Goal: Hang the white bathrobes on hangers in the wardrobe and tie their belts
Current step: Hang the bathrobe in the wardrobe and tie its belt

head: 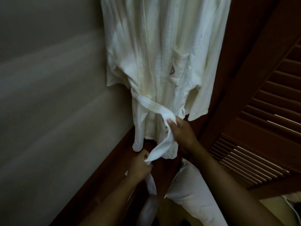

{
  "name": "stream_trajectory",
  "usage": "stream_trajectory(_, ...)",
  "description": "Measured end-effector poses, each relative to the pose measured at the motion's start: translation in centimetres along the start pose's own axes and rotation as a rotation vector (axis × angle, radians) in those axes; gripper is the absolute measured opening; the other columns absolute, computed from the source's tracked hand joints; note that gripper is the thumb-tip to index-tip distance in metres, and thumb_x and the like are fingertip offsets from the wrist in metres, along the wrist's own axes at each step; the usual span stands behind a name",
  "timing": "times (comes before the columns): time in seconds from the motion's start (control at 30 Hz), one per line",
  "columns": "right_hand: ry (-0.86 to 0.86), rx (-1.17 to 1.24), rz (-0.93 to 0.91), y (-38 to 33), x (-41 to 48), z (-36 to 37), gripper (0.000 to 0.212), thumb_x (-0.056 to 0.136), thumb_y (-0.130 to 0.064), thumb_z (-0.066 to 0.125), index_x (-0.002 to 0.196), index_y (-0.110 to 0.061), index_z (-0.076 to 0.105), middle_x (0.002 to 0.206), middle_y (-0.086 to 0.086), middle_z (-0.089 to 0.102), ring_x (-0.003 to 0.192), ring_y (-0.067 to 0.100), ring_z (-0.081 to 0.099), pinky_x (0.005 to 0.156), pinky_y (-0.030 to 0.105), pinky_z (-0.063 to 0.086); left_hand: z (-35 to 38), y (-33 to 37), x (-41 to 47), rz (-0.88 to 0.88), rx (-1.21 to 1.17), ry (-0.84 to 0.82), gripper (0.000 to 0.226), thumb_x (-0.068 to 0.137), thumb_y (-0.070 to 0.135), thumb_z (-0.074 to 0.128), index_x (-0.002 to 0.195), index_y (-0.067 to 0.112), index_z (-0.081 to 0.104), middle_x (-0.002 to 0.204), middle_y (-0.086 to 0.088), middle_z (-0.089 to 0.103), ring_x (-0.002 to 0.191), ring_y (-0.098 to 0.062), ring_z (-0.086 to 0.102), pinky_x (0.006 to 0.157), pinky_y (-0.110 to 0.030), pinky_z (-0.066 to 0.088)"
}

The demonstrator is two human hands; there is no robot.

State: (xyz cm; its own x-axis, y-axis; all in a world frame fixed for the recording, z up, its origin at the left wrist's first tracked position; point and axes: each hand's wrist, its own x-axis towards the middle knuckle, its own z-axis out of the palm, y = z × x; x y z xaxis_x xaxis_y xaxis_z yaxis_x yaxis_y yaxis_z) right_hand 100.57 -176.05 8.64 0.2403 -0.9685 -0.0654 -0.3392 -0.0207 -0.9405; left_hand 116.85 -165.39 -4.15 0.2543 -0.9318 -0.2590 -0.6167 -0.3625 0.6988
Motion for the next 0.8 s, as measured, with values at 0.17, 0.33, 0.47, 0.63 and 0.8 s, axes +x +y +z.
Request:
stream_trajectory(0.17,-0.111,-0.076,0.010,-1.4,-0.4,-4.9,0.024,0.106,-0.033,0.050,0.112,-0.018,0.068,0.074,-0.001,0.063,0.057,0.003,0.058,0.051,0.019,0.045,-3.0,-3.9,2.4,0.132,0.145,-0.057,0.007,0.090,0.014,0.069,0.090,0.021,0.070,0.084,0.011,0.071,0.074,-0.001,0.066,0.066,-0.020,0.050)
stream_trajectory(0.33,-0.094,-0.121,0.090,-0.9,-1.4,-10.2,0.019,0.102,-0.037,0.058,0.112,-0.029,0.072,0.077,-0.003,0.068,0.058,0.003,0.060,0.055,0.023,0.043,-7.8,-6.2,5.8,0.045,0.106,0.009,0.013,0.092,0.004,0.068,0.099,0.014,0.073,0.083,0.006,0.068,0.073,-0.008,0.064,0.065,-0.017,0.044)
stream_trajectory(0.47,-0.157,-0.121,0.119,0.8,-1.8,-10.8,0.017,0.102,-0.034,0.059,0.103,-0.026,0.074,0.087,0.001,0.070,0.074,0.011,0.066,0.066,0.026,0.047,-10.4,-2.8,7.8,-0.155,-0.324,-0.012,0.028,0.096,-0.007,0.051,0.114,0.003,0.070,0.083,-0.016,0.072,0.066,-0.024,0.066,0.063,-0.028,0.054)
stream_trajectory(0.63,-0.254,-0.074,0.212,4.6,-2.2,-6.2,0.027,0.102,-0.027,0.057,0.082,-0.034,0.074,0.086,0.001,0.066,0.091,0.029,0.062,0.083,0.043,0.049,-9.9,3.0,7.6,-0.122,-0.662,-0.223,0.027,0.096,-0.003,0.046,0.116,0.006,0.062,0.062,-0.006,0.059,0.049,-0.013,0.048,0.042,-0.020,0.036)
stream_trajectory(0.8,-0.302,-0.023,0.137,4.7,-2.5,-5.0,0.017,0.099,-0.038,0.061,0.102,-0.026,0.071,0.088,0.003,0.072,0.078,0.018,0.069,0.073,0.037,0.054,-9.7,5.7,8.5,-0.119,-0.797,-0.358,0.026,0.104,0.023,0.057,0.127,0.011,0.060,0.076,-0.012,0.066,0.050,-0.016,0.049,0.046,-0.025,0.040)
